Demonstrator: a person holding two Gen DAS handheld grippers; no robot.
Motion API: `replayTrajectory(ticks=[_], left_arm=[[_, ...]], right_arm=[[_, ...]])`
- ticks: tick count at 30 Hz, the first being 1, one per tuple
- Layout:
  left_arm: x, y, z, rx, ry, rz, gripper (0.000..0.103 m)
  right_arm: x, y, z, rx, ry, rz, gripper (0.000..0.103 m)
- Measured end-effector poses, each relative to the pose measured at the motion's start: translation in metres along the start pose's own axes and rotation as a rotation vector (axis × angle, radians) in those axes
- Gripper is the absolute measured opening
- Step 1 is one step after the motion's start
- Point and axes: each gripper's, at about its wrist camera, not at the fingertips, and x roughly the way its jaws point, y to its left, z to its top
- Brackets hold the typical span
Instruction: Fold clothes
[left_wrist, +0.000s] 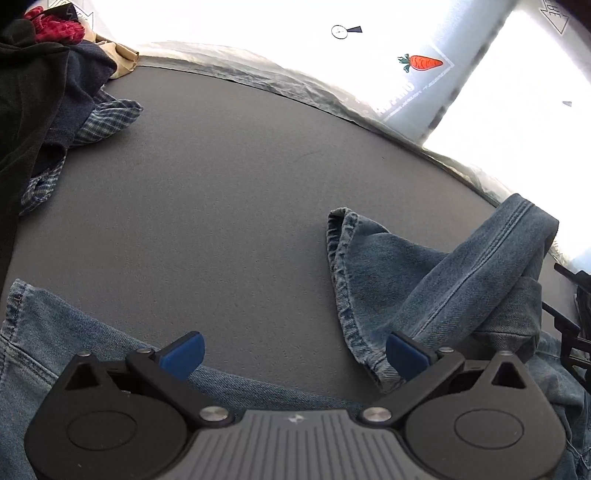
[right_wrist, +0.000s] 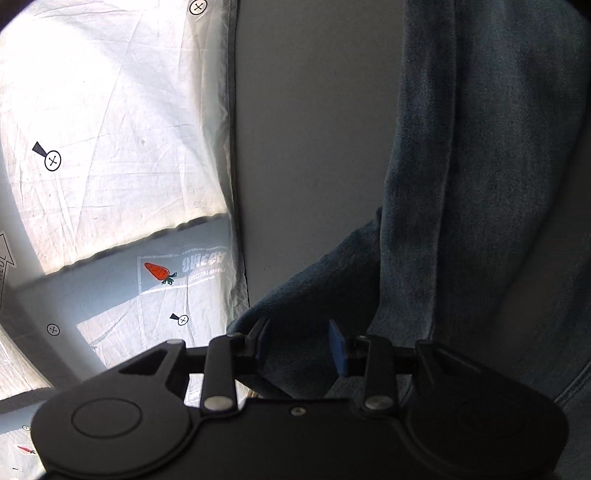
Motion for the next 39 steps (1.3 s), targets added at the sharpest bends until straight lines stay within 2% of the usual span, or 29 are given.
replayTrajectory(ticks=[2, 6, 10, 13, 14, 16, 18, 19, 20, 24, 28, 31, 33, 34, 35, 36, 39], left_arm=[[0.0, -0.014, 0.001, 0.079, 0.001, -0.061, 0.103], [0.002, -0.037, -0.002, 0.193, -0.001, -0.12, 0.103], [0.011, -0.049, -0.006, 0.202, -0.004, -0.145, 0.103], [0.021, -0.059, -0.008, 0.216, -0.02, -0.149, 0.099], [0.024, -0.062, -0.009, 0.228, -0.026, -0.142, 0.09], [0.034, -0.07, -0.01, 0.261, -0.018, -0.103, 0.067], [0.039, -0.074, -0.01, 0.282, -0.02, -0.065, 0.017], [0.036, -0.074, -0.008, 0.284, -0.032, -0.047, 0.008], [0.031, -0.074, -0.005, 0.284, -0.049, -0.028, 0.005], [-0.027, -0.058, 0.026, 0.194, -0.161, 0.026, 0.005], [-0.12, -0.037, 0.08, 0.079, -0.343, 0.103, 0.005], [-0.155, -0.027, 0.115, 0.014, -0.409, 0.11, 0.005], [-0.144, -0.024, 0.131, -0.001, -0.389, 0.144, 0.007], [-0.134, -0.021, 0.139, -0.01, -0.366, 0.165, 0.01], [-0.121, -0.018, 0.147, -0.026, -0.34, 0.186, 0.018], [-0.101, -0.01, 0.151, -0.062, -0.298, 0.209, 0.026], [-0.033, 0.017, 0.143, -0.135, -0.103, 0.322, 0.03]], right_arm=[[-0.013, -0.014, 0.004, 0.033, -0.032, -0.003, 0.036], [-0.042, -0.027, 0.015, 0.07, -0.12, 0.014, 0.036], [-0.06, -0.034, 0.021, 0.098, -0.174, 0.037, 0.036], [-0.066, -0.038, 0.022, 0.111, -0.182, 0.045, 0.036], [-0.067, -0.038, 0.022, 0.114, -0.18, 0.049, 0.036], [-0.068, -0.039, 0.021, 0.117, -0.175, 0.056, 0.036], [-0.071, -0.039, 0.021, 0.113, -0.17, 0.059, 0.036], [-0.072, -0.039, 0.02, 0.113, -0.167, 0.061, 0.036], [-0.075, -0.04, 0.02, 0.113, -0.169, 0.067, 0.036], [-0.089, -0.045, 0.021, 0.125, -0.189, 0.093, 0.036], [-0.102, -0.054, 0.021, 0.15, -0.218, 0.114, 0.036], [-0.105, -0.06, 0.021, 0.17, -0.229, 0.121, 0.036], [-0.104, -0.063, 0.019, 0.186, -0.227, 0.133, 0.036], [-0.104, -0.063, 0.018, 0.184, -0.228, 0.133, 0.036], [-0.104, -0.063, 0.017, 0.18, -0.23, 0.132, 0.036], [-0.104, -0.062, 0.015, 0.173, -0.231, 0.127, 0.036], [-0.106, -0.061, 0.011, 0.162, -0.236, 0.119, 0.036]])
